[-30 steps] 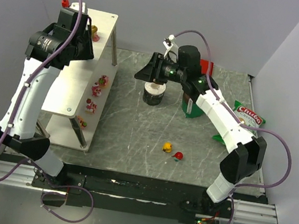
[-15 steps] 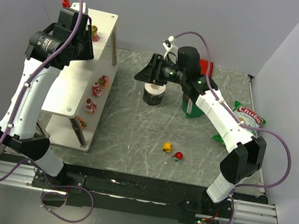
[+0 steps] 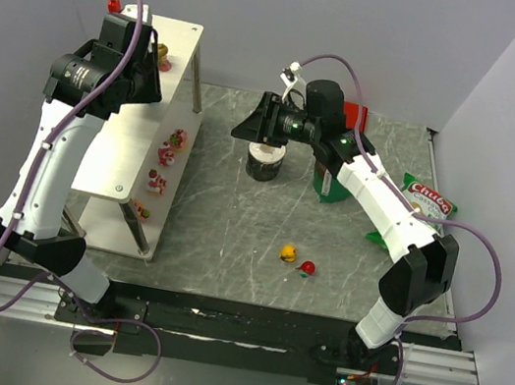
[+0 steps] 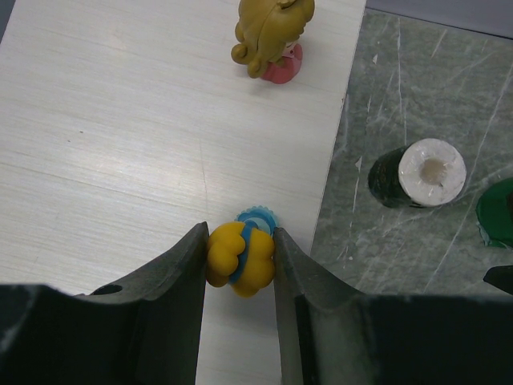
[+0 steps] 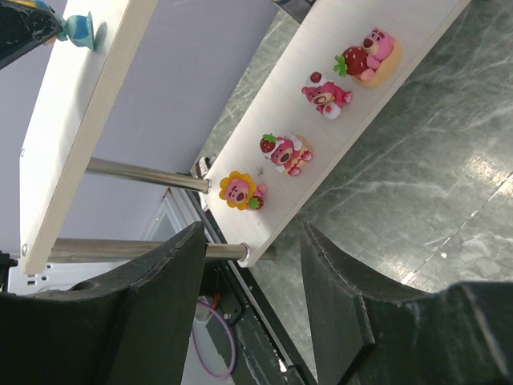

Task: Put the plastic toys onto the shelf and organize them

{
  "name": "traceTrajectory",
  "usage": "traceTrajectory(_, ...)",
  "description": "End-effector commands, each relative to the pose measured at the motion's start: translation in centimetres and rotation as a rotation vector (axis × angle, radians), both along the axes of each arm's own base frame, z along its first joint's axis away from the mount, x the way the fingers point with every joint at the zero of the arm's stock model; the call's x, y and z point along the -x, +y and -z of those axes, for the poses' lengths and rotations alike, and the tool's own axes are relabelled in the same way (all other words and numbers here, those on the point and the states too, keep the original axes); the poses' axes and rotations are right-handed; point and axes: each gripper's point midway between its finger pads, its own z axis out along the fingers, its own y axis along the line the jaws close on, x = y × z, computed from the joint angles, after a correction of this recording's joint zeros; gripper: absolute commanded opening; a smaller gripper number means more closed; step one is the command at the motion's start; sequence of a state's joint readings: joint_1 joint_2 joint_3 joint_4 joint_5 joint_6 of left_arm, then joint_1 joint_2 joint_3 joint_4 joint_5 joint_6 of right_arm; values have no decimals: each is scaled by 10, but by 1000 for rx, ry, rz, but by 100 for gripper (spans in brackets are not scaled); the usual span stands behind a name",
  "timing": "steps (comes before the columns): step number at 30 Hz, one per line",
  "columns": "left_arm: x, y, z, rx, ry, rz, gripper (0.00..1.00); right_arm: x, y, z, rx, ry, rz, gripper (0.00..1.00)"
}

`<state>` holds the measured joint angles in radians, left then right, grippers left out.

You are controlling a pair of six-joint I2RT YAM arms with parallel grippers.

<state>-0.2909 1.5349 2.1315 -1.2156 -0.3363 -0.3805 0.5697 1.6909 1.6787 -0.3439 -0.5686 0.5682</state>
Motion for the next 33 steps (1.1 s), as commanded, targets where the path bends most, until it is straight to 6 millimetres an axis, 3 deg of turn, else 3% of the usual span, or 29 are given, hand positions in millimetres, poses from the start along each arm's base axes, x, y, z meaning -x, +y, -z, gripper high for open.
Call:
traceTrajectory(1, 7, -2, -5, 3, -1, 34, 14, 4, 0, -29, -48, -66, -3, 58)
traceTrajectory(3, 10, -7, -15, 31, -33, 64, 5, 4, 0, -31, -48, -72, -1, 58)
traceTrajectory(5, 17, -22, -24, 65, -57, 144, 1, 4, -1, -35, -51, -78, -3, 58)
traceTrajectory(9, 34, -49, -33, 83, -87, 277, 1, 8, -2, -47, -58, -103, -13, 60)
traceTrajectory(14, 54, -75, -32, 96, -105, 417, 1, 27, -2, -83, -130, -120, -73, 65)
traceTrajectory(17, 58, -83, -34, 108, -140, 454, 1, 38, -4, -101, -176, -87, -80, 68)
traceTrajectory(22, 60, -103, -42, 160, -215, 523, 1, 51, 5, -115, -242, -18, -129, 67)
traceTrajectory(25, 65, -112, -39, 180, -217, 559, 1, 54, 14, -115, -228, -21, -144, 65)
traceTrajectory(33, 70, -122, -55, 218, -275, 605, 2, 59, 39, -103, -204, 17, -172, 51)
